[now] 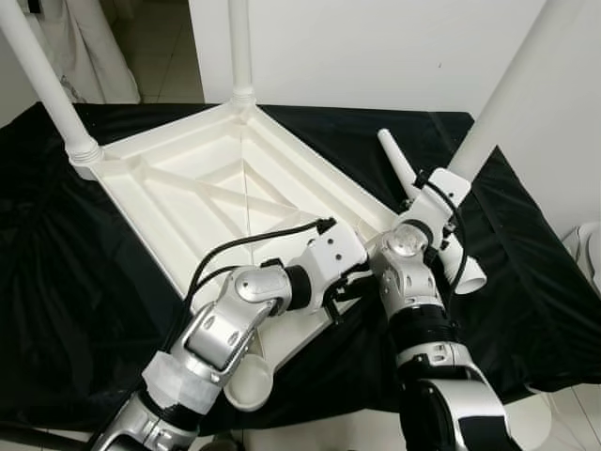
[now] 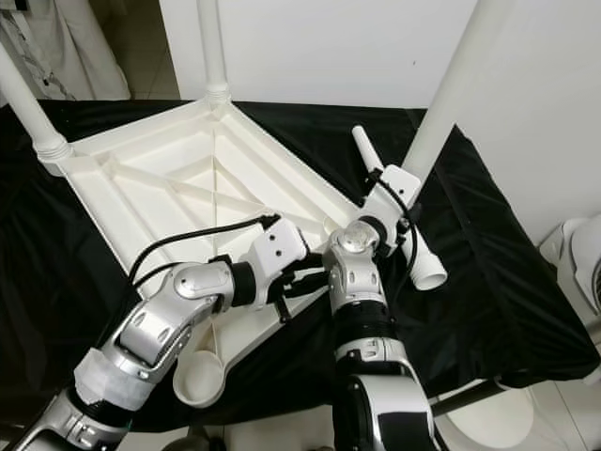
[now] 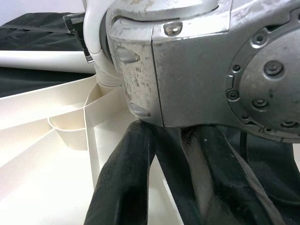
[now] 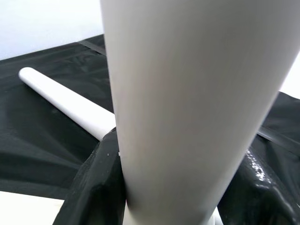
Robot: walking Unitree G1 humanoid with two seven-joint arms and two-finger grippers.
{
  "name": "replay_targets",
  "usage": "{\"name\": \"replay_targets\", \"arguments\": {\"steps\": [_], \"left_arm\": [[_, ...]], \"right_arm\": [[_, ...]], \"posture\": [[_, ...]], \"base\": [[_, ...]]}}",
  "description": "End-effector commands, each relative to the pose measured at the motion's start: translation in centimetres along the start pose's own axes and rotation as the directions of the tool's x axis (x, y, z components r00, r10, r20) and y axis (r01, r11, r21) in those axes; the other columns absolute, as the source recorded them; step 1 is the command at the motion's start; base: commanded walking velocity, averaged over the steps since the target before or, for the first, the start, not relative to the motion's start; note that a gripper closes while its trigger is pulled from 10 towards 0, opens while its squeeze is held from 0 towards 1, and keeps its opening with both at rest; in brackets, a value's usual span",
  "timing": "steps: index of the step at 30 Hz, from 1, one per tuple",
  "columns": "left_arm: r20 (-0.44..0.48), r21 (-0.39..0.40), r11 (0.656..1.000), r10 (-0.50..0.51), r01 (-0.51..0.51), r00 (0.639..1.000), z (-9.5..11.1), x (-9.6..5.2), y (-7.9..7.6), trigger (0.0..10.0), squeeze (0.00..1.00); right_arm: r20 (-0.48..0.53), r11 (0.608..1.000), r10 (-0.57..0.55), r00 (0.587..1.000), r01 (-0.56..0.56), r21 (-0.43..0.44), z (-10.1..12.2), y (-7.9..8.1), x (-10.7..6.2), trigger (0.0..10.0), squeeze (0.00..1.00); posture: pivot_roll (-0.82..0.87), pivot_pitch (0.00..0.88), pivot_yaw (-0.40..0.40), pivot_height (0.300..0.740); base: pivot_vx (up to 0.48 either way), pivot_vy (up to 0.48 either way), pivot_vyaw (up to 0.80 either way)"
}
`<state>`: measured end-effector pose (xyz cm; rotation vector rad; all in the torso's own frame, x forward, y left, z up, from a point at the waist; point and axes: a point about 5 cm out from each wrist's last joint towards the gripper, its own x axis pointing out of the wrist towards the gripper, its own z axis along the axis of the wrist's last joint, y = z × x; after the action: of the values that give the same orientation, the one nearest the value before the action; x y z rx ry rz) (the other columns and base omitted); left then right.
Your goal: Building children table
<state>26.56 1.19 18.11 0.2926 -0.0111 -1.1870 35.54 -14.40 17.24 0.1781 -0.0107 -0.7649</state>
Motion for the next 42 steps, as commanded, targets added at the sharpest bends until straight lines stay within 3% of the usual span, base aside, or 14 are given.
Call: {"name": "replay_targets", "arguments": {"steps": [1,4,14,15,18,19,29,30,34,36,39,40,42], "left_arm": [[0.015,0.013,1.000,-0.016,0.016,1.000,0.5,0.4,-0.6,10.0,0.00],[0.015,0.013,1.000,-0.017,0.017,1.000,0.5,0.4,-0.6,10.0,0.00],[0.017,0.013,1.000,-0.024,0.024,1.000,0.5,0.5,-0.8,10.0,0.00],[0.017,0.014,1.000,-0.026,0.025,1.000,0.5,0.5,-0.8,10.0,0.00],[0.017,0.014,1.000,-0.027,0.026,1.000,0.5,0.5,-0.8,10.0,0.00],[0.017,0.016,0.999,-0.028,0.028,0.999,0.5,0.5,-0.9,10.0,0.00],[0.019,0.019,0.999,-0.033,0.032,0.999,0.5,0.6,-1.0,10.0,0.00],[0.020,0.019,0.999,-0.033,0.033,0.999,0.5,0.6,-1.0,10.0,0.00],[0.022,0.019,0.999,-0.032,0.032,0.999,0.6,0.7,-1.0,10.0,0.00],[0.024,0.017,1.000,-0.027,0.026,0.999,0.6,0.9,-0.9,10.0,0.00],[0.025,0.015,1.000,-0.025,0.025,0.999,0.7,0.9,-1.0,10.0,0.00],[0.025,0.013,1.000,-0.025,0.025,0.999,0.7,1.0,-1.1,10.0,0.00],[0.025,0.013,1.000,-0.025,0.025,0.999,0.7,1.0,-1.1,10.0,0.00]], "right_arm": [[-0.077,0.998,-0.056,0.995,0.054,-0.035,-1.9,-0.8,-0.4,10.0,0.00],[-0.075,0.998,-0.059,0.995,0.057,-0.032,-1.9,-0.7,-0.7,10.0,0.00],[-0.078,0.997,0.077,0.994,-0.079,-0.022,-2.0,0.4,-1.1,10.0,0.00],[-0.066,0.996,0.086,0.994,-0.087,-0.023,-1.8,0.5,-1.1,10.0,0.70],[-0.059,0.996,0.090,0.994,-0.091,-0.024,-1.6,0.6,-1.1,10.0,0.70],[-0.046,0.994,0.103,0.994,-0.104,-0.024,-1.4,0.6,-1.0,10.0,1.00],[0.016,0.986,0.164,0.986,-0.163,-0.029,-0.4,0.7,-0.5,10.0,1.00],[0.012,0.980,0.193,0.981,-0.192,-0.044,-0.4,0.8,-0.4,10.0,0.00],[-0.003,0.952,0.301,0.954,-0.301,-0.056,-0.6,1.0,-0.1,10.0,0.00],[-0.001,0.913,0.401,0.916,-0.400,-0.079,-0.8,0.6,0.4,10.0,0.00],[0.007,0.897,0.431,0.902,-0.428,-0.109,-0.9,0.1,0.8,10.0,0.00],[-0.006,0.874,0.471,0.882,-0.468,-0.132,-1.1,-0.4,1.3,10.0,0.00],[-0.006,0.874,0.471,0.882,-0.468,-0.132,-1.1,-0.4,1.3,10.0,0.00]], "posture": [[0.06,0.050,-0.021,0.740],[0.06,0.049,-0.023,0.740],[0.06,0.043,-0.024,0.740],[0.06,0.043,-0.024,0.740],[0.06,0.040,-0.023,0.740],[0.06,0.034,-0.024,0.740],[0.05,0.031,-0.023,0.740],[0.05,0.029,-0.025,0.740],[0.05,0.031,-0.025,0.740],[0.05,0.035,-0.025,0.740],[0.05,0.039,-0.024,0.740],[0.05,0.042,-0.023,0.740],[0.05,0.042,-0.023,0.740]], "base": [[0.000,0.000,0.00],[0.000,0.000,0.00],[0.000,0.000,0.00],[0.000,0.000,0.00],[0.000,0.000,0.00],[0.000,0.000,0.00],[0.000,0.000,0.00],[0.000,0.000,0.00],[0.000,0.000,0.00],[0.000,0.000,0.00],[0.000,0.000,0.00],[0.000,0.000,0.00],[0.000,0.000,0.00]]}}
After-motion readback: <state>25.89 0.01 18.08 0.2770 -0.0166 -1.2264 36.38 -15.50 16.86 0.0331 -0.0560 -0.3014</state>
